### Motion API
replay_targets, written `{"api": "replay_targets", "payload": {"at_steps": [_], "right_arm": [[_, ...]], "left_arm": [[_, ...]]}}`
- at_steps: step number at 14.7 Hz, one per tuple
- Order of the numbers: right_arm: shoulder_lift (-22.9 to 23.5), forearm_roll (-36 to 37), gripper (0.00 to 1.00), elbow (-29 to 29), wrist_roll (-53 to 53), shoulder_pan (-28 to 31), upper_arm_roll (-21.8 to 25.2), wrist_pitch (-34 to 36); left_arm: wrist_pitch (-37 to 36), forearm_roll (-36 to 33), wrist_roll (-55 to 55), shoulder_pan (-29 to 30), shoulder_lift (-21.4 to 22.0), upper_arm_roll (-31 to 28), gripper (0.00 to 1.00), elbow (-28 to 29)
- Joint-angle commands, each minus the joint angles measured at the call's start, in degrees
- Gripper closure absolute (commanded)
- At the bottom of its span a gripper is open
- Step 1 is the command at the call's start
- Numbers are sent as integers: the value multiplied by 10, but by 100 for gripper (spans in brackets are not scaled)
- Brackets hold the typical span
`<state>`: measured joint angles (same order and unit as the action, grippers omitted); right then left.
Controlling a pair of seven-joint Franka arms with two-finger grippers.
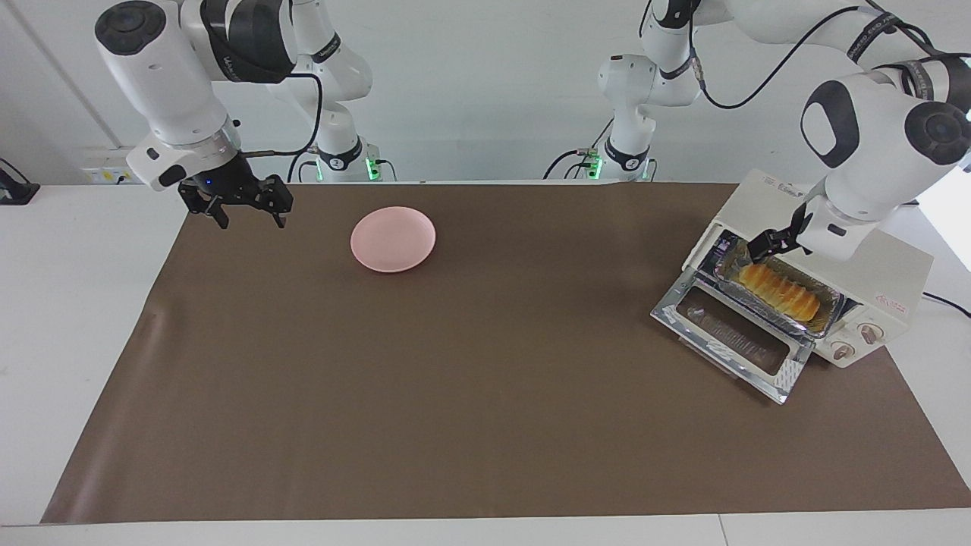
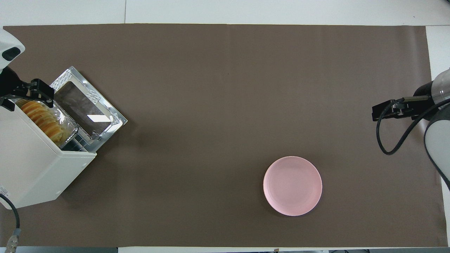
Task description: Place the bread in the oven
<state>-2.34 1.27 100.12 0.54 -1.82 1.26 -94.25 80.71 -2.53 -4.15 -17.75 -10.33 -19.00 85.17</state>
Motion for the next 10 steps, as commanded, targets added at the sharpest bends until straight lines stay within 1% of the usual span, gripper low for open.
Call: {"api": "replay_targets", "payload": {"at_steps": [1, 4, 5, 7, 9, 10], "right_arm": [[-6, 0, 0, 2, -12, 9, -5, 8], [-6, 0, 0, 1, -12, 9, -5, 8], [-6, 0, 0, 2, -12, 9, -5, 8], [-6, 0, 0, 1, -12, 9, -5, 8], [-6, 0, 0, 2, -12, 9, -5, 8], [-6, 0, 0, 2, -12, 9, -5, 8]], "left_arm": [[-11, 5, -12, -2, 59, 21, 0, 49], [2, 6, -12, -2, 98, 24, 0, 96], [6, 6, -12, 0, 105, 25, 0, 104], [12, 6, -10, 12, 106, 26, 0, 105], [44, 7, -10, 23, 104, 27, 0, 104], [40, 7, -10, 28, 103, 40, 0, 101]]}}
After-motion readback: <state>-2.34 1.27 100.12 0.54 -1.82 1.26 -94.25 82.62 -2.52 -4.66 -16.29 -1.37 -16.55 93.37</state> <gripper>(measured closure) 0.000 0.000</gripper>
